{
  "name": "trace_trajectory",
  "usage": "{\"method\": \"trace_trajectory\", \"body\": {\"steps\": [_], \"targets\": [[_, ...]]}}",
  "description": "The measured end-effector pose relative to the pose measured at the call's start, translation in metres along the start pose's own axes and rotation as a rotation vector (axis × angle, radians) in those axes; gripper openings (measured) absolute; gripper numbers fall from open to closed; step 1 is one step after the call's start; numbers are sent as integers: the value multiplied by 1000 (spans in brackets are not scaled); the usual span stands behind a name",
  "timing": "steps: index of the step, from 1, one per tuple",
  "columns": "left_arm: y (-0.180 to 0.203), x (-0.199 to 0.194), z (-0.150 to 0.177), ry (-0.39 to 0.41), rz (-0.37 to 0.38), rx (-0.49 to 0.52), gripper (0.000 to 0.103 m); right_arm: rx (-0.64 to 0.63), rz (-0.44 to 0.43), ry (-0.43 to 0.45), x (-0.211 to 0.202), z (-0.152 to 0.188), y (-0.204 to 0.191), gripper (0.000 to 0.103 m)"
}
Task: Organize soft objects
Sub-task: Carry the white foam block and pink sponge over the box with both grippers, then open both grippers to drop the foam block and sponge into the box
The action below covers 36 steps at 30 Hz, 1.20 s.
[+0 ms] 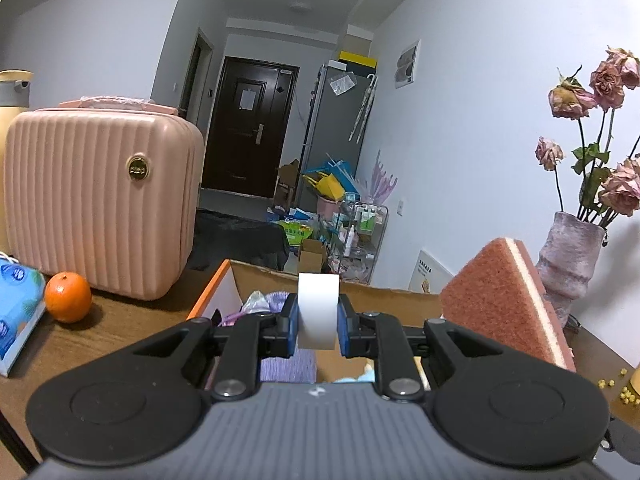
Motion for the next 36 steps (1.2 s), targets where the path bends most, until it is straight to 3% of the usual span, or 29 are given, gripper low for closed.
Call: {"method": "trace_trajectory", "body": {"steps": [19,21,23,24,25,26,28,31,36], "targets": [[3,59,-13,21,-17,80,21,-24,-19,-37,72,0,-7,30],[1,63,-10,13,-23,82,26,-29,-25,-57,79,2,-7,31],[-4,65,-7,2,-28,70,49,-24,-26,-100,87,7,-5,32],[-6,65,-7,2,-34,59,54,-20,-31,-121,89,10,-4,34],[-8,64,-7,5,-37,55,65,-16,-33,-131,89,11,-3,43],[-9,63,-7,8,-45,54,85,-18,-31,-132,88,12,-2,56],[-15,58,-8,32,-106,56,103,-31,-20,-117,85,11,-2,67],[-17,52,-11,56,-152,85,103,-40,-30,-95,79,10,-5,86],[-29,51,-8,35,-183,66,103,-101,-29,-57,74,9,-13,100]]}}
Point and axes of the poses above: each gripper's, at about its wrist camera, not at the fingertips, and x roughly the way its jaws point, y to its right, z to its underside, the point moved 9 cm from there along x, roughly the way its jaws point, and after that the axes turned 8 degrees about x, right-handed, at the moved point
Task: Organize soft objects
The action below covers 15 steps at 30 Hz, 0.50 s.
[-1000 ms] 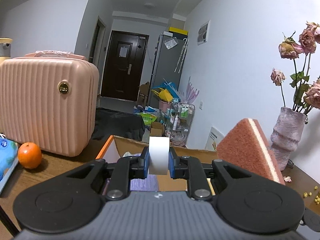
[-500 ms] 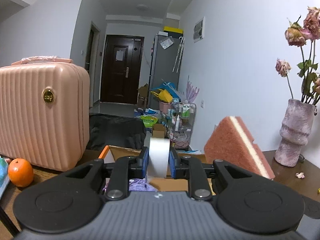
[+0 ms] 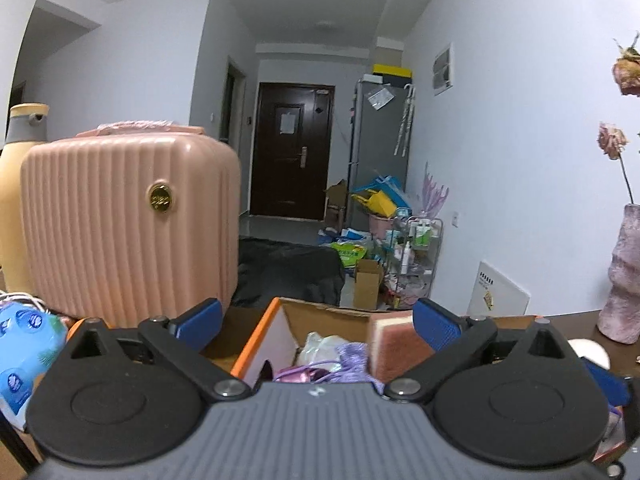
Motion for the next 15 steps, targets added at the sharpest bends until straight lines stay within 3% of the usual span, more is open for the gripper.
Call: {"method": "trace_trajectory", "body": {"steps": [15], "targets": [[-21,-34,2,-4,-36,-10,103,37,-48,19,-28,-3,-3,103]]}}
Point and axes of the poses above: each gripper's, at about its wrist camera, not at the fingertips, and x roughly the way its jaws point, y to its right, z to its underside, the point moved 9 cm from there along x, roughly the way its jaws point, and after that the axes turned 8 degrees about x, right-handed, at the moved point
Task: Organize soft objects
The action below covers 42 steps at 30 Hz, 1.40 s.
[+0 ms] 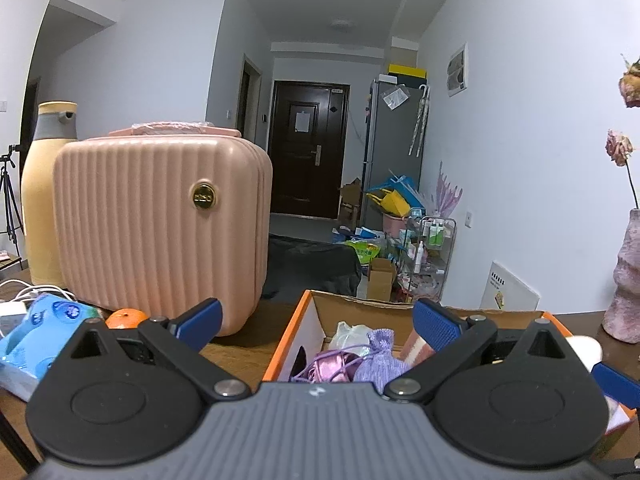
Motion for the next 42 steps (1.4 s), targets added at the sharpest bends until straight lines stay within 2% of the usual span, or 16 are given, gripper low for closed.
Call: {"method": "trace_trajectory", "body": {"steps": [9,15,27,36,42], "targets": [[-4,-49,10,16,-7,26,103,24,22,33,-44,-1,6,103],[-6,-96,20,40,9,75,103,50,47,32,-86,1,18,103],[3,-194,41,44,114,133,103,45,97,-26,-185,10,25,103],[11,-271,62,23,175,158,103,60,108,-42,-264,9,26,103],[13,-307,74,8,203,166,103,47,113,-38,-308,4,24,103]]}}
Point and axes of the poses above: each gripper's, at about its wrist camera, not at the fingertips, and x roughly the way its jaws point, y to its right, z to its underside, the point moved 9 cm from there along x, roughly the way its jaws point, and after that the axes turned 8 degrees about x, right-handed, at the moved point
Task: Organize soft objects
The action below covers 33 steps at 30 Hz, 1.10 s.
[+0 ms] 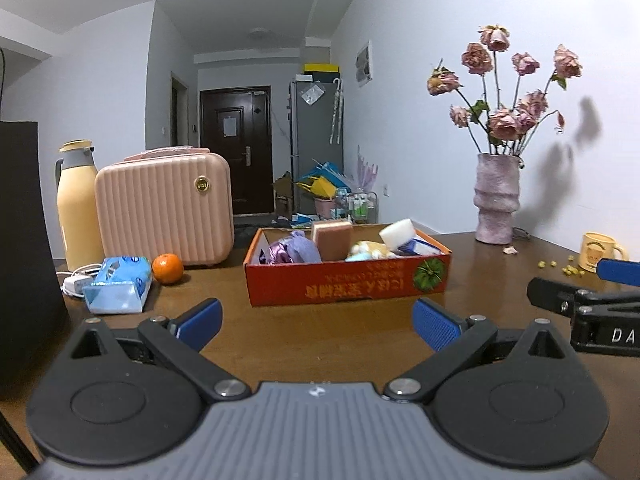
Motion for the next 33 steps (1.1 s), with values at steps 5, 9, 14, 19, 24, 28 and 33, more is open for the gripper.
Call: {"method": "trace_trajectory", "body": {"steps": [5,9,14,19,24,28,33], "targets": [[2,-23,6,4,8,-6,103,-5,6,-5,-29,4,2,103],[3,-35,9,10,8,-10,103,1,8,-10,-45,6,4,103],[2,-42,11,9,10,-17,103,-3,11,-2,-58,5,4,103],[3,-49,11,18,12,-17,103,-6,13,3,-66,5,4,103],[3,-54,10,24,12,-18,103,-9,11,10,-70,4,2,103],[3,-57,9,30,11,-16,103,-12,8,17,-73,2,0,103],[5,-58,10,33,13,-16,103,-12,3,21,-75,1,-1,103]]}}
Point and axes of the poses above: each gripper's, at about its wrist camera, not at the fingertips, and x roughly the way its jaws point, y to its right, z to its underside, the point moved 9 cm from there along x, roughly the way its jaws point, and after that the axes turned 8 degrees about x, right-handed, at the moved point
